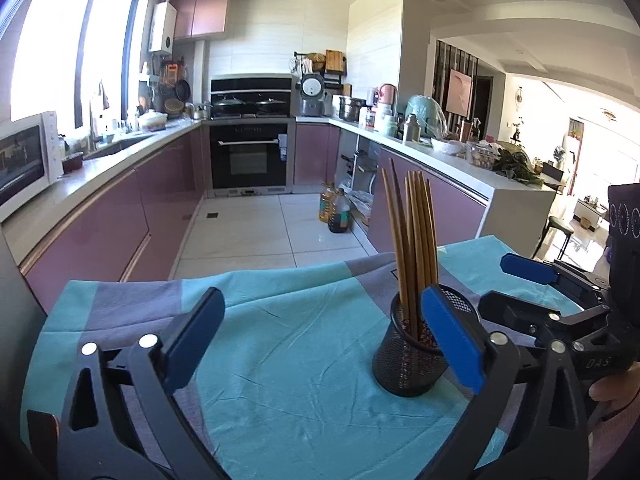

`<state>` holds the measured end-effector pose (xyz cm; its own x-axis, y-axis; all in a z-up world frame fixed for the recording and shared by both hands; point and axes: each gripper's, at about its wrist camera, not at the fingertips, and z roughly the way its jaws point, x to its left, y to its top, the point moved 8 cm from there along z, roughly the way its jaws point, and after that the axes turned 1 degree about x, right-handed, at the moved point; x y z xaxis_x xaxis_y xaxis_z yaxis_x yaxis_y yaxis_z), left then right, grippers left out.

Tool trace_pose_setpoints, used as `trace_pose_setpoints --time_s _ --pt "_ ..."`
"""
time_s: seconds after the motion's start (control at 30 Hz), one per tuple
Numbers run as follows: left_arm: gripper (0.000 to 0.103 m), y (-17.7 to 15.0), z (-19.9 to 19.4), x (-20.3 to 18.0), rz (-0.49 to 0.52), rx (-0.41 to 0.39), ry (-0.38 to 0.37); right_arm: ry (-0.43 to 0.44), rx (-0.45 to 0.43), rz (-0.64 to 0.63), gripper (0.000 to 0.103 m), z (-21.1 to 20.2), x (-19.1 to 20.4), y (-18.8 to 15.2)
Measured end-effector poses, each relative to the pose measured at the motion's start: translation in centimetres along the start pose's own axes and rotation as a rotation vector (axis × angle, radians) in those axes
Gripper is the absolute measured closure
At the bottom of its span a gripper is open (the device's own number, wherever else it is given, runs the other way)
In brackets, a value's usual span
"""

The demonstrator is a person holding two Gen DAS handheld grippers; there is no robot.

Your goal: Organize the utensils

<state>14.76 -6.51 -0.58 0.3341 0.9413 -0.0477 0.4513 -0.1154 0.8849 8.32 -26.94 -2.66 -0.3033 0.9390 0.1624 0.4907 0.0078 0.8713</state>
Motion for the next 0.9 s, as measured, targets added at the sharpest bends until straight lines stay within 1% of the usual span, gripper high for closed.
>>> trace_pose_setpoints --time_s 0.03,0.13,0.23,0.33,0.47,0.53,0.73,0.9 --pt "0.005 0.0 -0.6 0.3 0.001 -0.009 0.013 -0.012 -0.02 -0.016 0.007 -0.3 0.4 0.0" --pt "0.005 -0.7 -2.9 1.3 -0.002 -0.039 0.051 -0.03 -0.053 -0.049 0.007 -1.0 1.2 0.0" --pt "0.005 -1.3 -4.8 2.1 -0.011 -0.069 0.088 -0.036 -0.083 -0.053 0.007 -1.5 1.7 -0.1" --pt "0.005 -2.1 -6.9 2.8 -0.023 -0.1 0.113 -0.065 -0.113 -0.063 0.007 -2.1 2.0 -0.3" --pt "0.005 -2.9 -9.2 3.6 -0.051 -0.152 0.155 -0.09 -0.143 -0.042 0.007 -2.7 2.4 -0.8" --pt "0.005 -3.3 -9.8 3.5 -0.058 -0.169 0.175 -0.117 -0.158 -0.048 0.007 -2.9 2.5 -1.0" --pt "0.005 -3.9 -11.5 3.5 -0.069 -0.193 0.196 -0.147 -0.177 -0.065 0.007 -3.2 3.0 -1.2" --pt "0.005 -3.5 -12.1 3.3 -0.057 -0.218 0.225 -0.173 -0.197 -0.084 0.007 -3.5 3.6 -1.3"
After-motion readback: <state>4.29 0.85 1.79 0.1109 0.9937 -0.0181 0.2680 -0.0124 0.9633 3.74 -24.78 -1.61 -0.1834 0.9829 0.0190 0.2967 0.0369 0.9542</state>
